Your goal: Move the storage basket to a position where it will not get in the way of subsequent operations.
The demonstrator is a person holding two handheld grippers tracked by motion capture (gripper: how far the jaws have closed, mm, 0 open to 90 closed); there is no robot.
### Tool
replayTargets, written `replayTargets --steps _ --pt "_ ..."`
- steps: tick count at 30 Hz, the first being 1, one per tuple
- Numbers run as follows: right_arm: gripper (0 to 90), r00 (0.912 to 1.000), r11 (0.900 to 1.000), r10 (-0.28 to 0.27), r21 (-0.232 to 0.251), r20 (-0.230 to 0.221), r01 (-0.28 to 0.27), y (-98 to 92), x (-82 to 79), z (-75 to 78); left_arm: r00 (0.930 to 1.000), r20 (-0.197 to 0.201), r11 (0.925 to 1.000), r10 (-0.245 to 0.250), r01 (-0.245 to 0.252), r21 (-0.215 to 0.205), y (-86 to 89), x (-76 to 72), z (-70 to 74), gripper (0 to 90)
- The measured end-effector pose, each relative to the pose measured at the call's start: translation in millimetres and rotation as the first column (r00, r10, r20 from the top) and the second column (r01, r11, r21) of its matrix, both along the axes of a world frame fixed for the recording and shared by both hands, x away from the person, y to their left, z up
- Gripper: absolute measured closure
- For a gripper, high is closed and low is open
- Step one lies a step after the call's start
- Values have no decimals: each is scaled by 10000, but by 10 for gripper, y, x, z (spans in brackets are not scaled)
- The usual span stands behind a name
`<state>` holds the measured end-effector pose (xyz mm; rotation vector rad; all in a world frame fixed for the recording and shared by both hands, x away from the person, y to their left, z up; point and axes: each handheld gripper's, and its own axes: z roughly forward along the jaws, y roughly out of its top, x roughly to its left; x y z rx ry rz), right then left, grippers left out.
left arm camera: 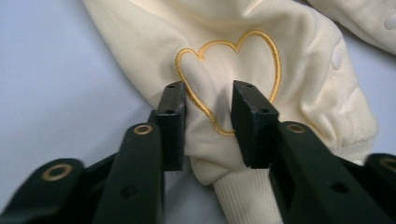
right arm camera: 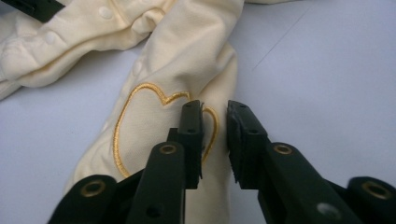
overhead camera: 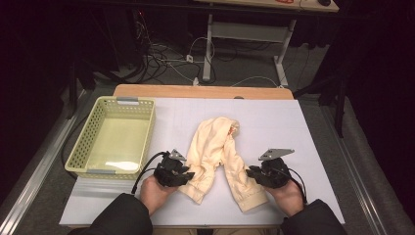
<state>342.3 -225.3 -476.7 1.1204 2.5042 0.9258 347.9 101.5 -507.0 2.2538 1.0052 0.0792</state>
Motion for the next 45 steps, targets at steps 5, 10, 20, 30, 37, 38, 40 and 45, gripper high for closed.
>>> replayTargets --steps 5,10,20,30,37,38,40,45 --pt "722 9997 9996 247 96 3 -247 -5 16 -27 9991 -318 9992 -290 298 269 -44 -3 73 784" --pt "707 9998 9997 200 162 -83 -198 10 13 -36 9988 28 9983 -490 489 302 -33 -83 222 795" --pt "682 9993 9991 370 209 -42 -370 36 6 -51 9992 302 9990 -244 232 381 154 -259 379 791" --pt "671 9991 9979 -156 628 406 131 -77 19 32 9996 286 10000 -44 42 66 243 -293 255 769" --pt "697 9958 9940 -901 639 162 889 -169 168 -35 9993 323 9996 184 -176 -236 240 -246 211 705" --pt "698 9958 9944 -901 558 129 892 -156 188 -50 9991 382 9994 204 -194 -270 240 -245 212 693" --pt "699 9959 9949 -903 464 76 899 -128 216 -75 9986 479 9991 219 -201 -366 236 -248 212 653" --pt "694 9962 9958 -862 304 -112 865 -73 249 -125 9984 475 9991 290 -275 -321 194 -224 169 555"
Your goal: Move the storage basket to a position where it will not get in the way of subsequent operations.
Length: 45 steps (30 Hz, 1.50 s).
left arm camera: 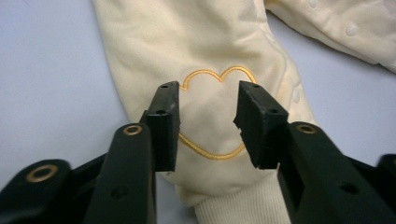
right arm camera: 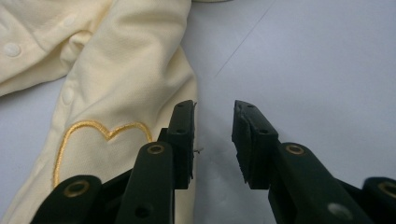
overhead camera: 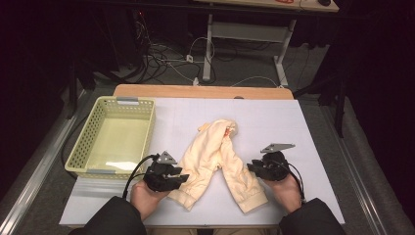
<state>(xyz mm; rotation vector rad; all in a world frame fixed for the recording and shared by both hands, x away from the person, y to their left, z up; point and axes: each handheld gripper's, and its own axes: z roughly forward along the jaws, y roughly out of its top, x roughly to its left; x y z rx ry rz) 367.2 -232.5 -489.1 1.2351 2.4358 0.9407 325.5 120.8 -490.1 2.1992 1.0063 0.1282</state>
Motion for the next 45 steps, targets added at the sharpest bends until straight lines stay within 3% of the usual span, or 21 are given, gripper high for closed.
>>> replayTargets --steps 6,11,14,16,19,23,29,35,38,41,43,45 --pt "657 9991 9994 308 186 -278 -303 70 6 -36 9998 -174 10000 61 -60 70 -21 36 -52 484" --pt "626 9983 9982 507 -316 -286 -516 176 -2 -75 9997 -227 9998 106 -102 168 -30 48 -77 470" --pt "626 9973 9980 550 -286 -493 -564 184 16 -105 9996 -248 9997 110 -104 211 -38 54 -89 460" --pt "652 9966 9979 606 -211 -551 -619 180 23 -107 9996 -260 9996 108 -102 249 -39 56 -93 459" --pt "786 9949 9968 774 -150 -647 -785 192 14 -94 9996 -266 9996 123 -116 252 -36 52 -97 459" --pt "846 9960 9959 812 -377 -367 -825 196 -4 -45 9995 -272 9996 164 -157 251 -35 48 -108 459" --pt "853 9994 9996 193 216 278 -199 38 -13 116 9992 -339 9996 197 -190 208 -27 59 -120 459" --pt "855 9918 9995 -242 214 1258 216 -80 -83 286 9992 -364 9996 185 -177 211 -27 61 -123 458" --pt "855 9882 9993 -359 101 1486 348 -132 -109 336 9991 -365 9996 211 -204 195 -26 60 -123 448" --pt "852 9929 9994 -346 105 1135 336 -143 -84 265 9989 -394 9996 236 -229 179 -27 60 -126 444" --pt "837 9986 9999 -133 35 509 131 -103 -52 179 9989 -390 9996 242 -235 176 -27 58 -126 444" --pt "787 9998 10000 31 -37 204 -31 -55 -42 98 9988 -406 9995 267 -260 164 -24 53 -126 444"
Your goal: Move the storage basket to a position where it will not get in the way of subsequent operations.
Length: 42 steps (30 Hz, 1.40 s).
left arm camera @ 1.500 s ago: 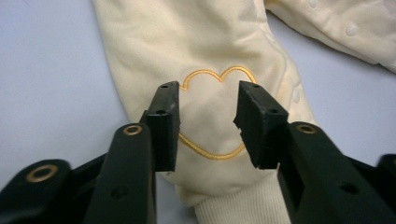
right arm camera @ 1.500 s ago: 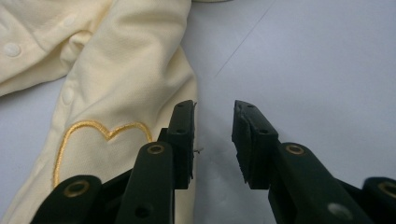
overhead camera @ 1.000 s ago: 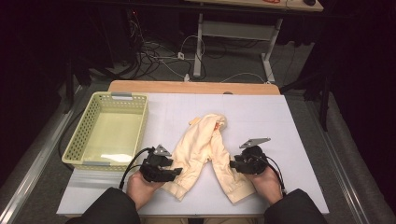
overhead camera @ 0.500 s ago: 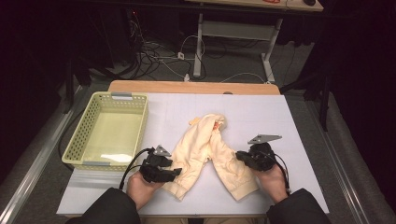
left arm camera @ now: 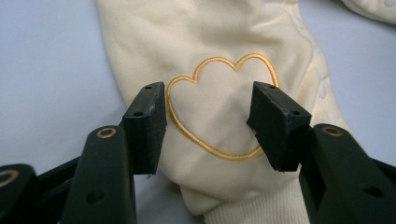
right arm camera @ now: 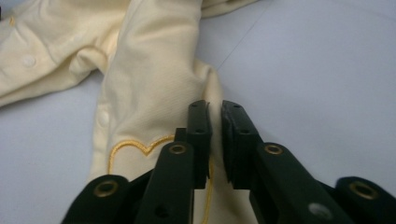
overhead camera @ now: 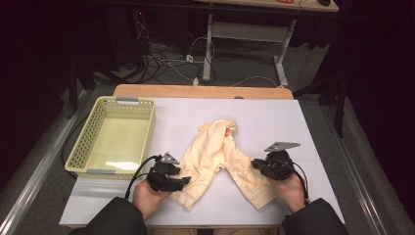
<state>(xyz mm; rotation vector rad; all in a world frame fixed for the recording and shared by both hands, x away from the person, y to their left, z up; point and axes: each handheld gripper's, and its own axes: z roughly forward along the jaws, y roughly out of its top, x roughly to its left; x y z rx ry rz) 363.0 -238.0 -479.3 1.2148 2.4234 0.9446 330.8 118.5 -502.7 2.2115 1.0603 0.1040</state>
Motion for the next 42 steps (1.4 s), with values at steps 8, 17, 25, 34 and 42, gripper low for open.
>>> replayTargets --steps 8,17,25,34,42 --pt "710 9983 9986 -362 401 446 344 -79 -30 66 10000 1 10000 -21 21 -42 7 0 1 444" --pt "754 9967 9967 -805 99 -78 806 -166 62 -21 10000 -12 10000 -16 16 -42 6 4 -3 443" --pt "738 9909 9913 -1302 -248 -332 1294 -213 135 -102 10000 6 10000 -20 20 -26 5 1 -2 443" --pt "708 9954 9982 -592 -59 -755 589 -74 130 -144 10000 -9 10000 -22 22 -30 4 4 -6 438" --pt "680 9962 9999 -2 118 -865 12 49 74 -141 10000 -15 10000 -31 31 -25 4 5 -8 438"
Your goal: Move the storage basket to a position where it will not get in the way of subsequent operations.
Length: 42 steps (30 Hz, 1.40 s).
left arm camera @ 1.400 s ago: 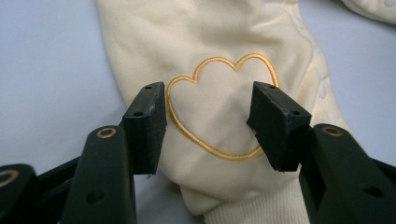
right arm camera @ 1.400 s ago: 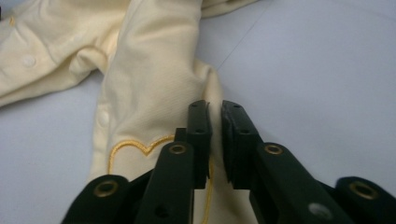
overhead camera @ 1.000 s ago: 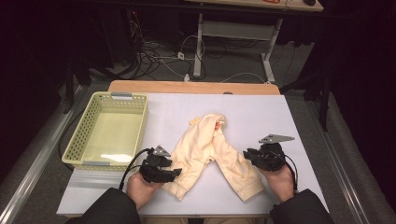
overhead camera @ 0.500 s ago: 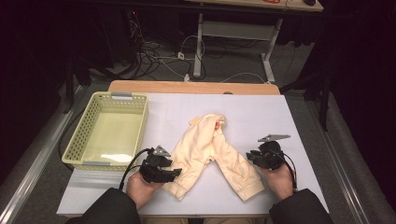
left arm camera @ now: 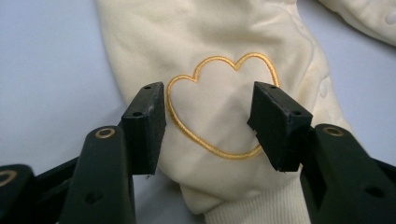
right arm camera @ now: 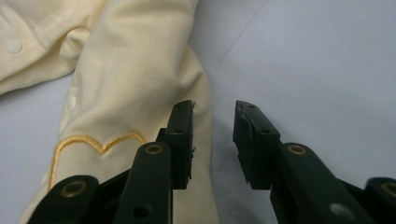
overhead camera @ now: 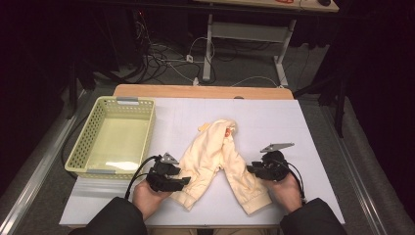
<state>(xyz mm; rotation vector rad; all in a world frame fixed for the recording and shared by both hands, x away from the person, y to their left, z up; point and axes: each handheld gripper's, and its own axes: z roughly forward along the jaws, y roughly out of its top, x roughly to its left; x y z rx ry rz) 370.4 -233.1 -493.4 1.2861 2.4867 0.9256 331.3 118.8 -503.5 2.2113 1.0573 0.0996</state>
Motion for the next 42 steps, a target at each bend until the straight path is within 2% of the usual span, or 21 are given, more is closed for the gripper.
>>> replayTargets --steps 5,10,15,18,21,24,27,29,31,34,37,42 --pt "663 9992 9989 377 -268 -143 -380 108 -21 -39 10000 -8 10000 -4 4 8 -1 1 -3 438" --pt "661 9979 9960 641 -621 62 -636 181 -48 -48 10000 -12 10000 -15 15 24 -3 0 -6 438" --pt "796 9957 9934 923 -677 -38 -924 220 -60 -39 10000 -10 10000 -27 27 25 -6 2 -9 437" --pt "855 9947 9915 1027 -805 80 -1018 224 -59 -15 10000 -3 10000 -36 36 32 -5 0 -9 437" --pt "876 9958 9933 833 -834 367 -800 192 -60 25 10000 9 10000 -48 48 44 -7 -1 -9 437" --pt "881 9946 9971 500 -615 912 -444 121 -71 111 10000 -6 10000 -63 63 48 -11 -1 -14 438" --pt "884 9881 9988 167 -474 1530 -95 24 -89 215 10000 -11 10000 -64 64 48 -13 -1 -16 437" --pt "885 9846 9992 -111 -366 1743 177 -50 -93 260 10000 -18 10000 -71 71 47 -13 0 -18 437" --pt "885 9844 9988 -332 -306 1726 390 -112 -88 266 10000 -19 10000 -63 63 55 -15 -1 -18 437" --pt "877 9894 9988 -277 -367 1424 333 -120 -77 210 10000 -2 10000 -49 49 68 -18 -6 -16 437" --pt "832 9900 9986 -172 -480 1399 241 -76 -84 152 10000 34 10000 -73 73 60 -16 -1 -9 432" --pt "741 9893 9996 -252 -68 1440 265 -69 -105 150 9999 136 10000 -27 28 -54 -40 -4 37 425"
